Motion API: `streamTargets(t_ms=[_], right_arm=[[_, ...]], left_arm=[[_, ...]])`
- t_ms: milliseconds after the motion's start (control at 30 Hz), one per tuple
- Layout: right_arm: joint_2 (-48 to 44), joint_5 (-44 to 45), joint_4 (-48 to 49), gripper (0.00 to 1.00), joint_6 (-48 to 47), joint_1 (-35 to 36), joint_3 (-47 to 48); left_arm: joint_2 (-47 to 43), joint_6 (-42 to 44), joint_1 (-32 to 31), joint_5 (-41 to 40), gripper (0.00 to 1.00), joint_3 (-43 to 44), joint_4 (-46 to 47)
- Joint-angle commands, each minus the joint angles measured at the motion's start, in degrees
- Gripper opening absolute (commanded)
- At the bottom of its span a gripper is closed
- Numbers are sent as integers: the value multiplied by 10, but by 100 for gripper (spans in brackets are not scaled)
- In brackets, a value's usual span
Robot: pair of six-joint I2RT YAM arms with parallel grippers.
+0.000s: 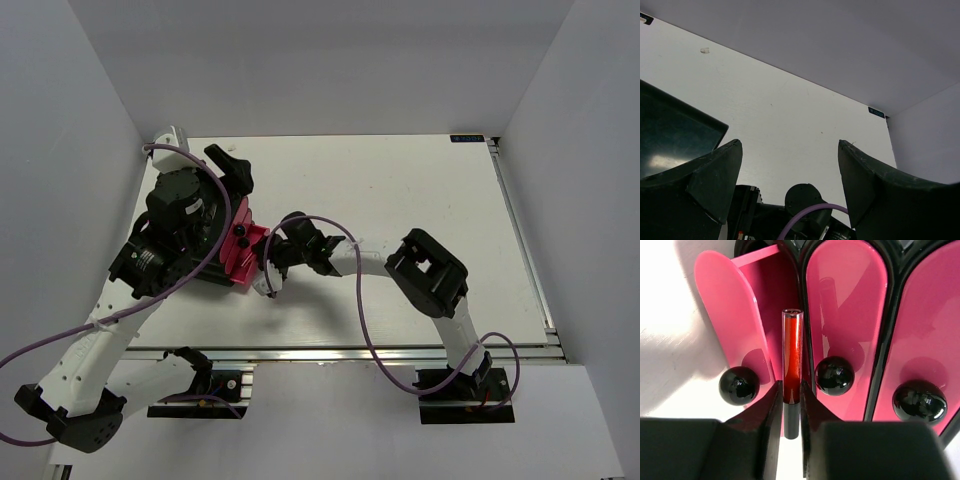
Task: Organize the makeup
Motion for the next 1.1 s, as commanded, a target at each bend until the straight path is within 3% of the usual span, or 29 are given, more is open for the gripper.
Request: streamTargets(t_ms=[0,167,367,400,467,500,533,567,600,633,667,700,767,800,867,967,1067], right_arm=[[4,7,37,24,4,3,18],[3,12,51,47,18,3,15],[-15,21,70,50,53,0,2],[-19,22,73,50,61,-1,-4],[-41,28,78,49,101,-3,-14],[-64,36,86,45,124,-8,-28],[-76,41,89,40,149,-11,-36],[-91,45,93,14,218,-20,-45],[-105,48,107,0,260,-26,-55],[-133,56,123,0,308,-33,-85],[-148,60,140,0,421,-46,-102],[-169,86,170,0,490,-52,-117],[-177,124,124,0,659,-55,-108],[-169,124,25,0,701,-55,-87],[-158,117,-43,0,770,-55,-38],[-149,115,-71,0,880,-56,-28],[-111,117,-125,0,980,-56,24]], left_arm=[[-12,-10,2,-1,87,-2,-7],[-9,-10,2,0,86,-2,-8],[32,-15,18,15,87,31,-65],[40,-15,36,27,84,36,-73],[64,-12,65,86,69,51,-91],[83,-12,105,108,41,56,-104],[92,-11,128,161,26,62,-111],[100,-5,158,193,15,62,-114],[107,-3,222,228,7,59,-115],[118,0,256,268,0,52,-104],[125,10,291,354,0,36,-95],[132,18,352,385,1,33,-86],[162,53,409,413,32,45,-92],[174,68,418,395,47,55,-112],[202,109,436,344,68,76,-121],[238,146,461,306,78,93,-123],[261,166,484,282,82,90,-106]])
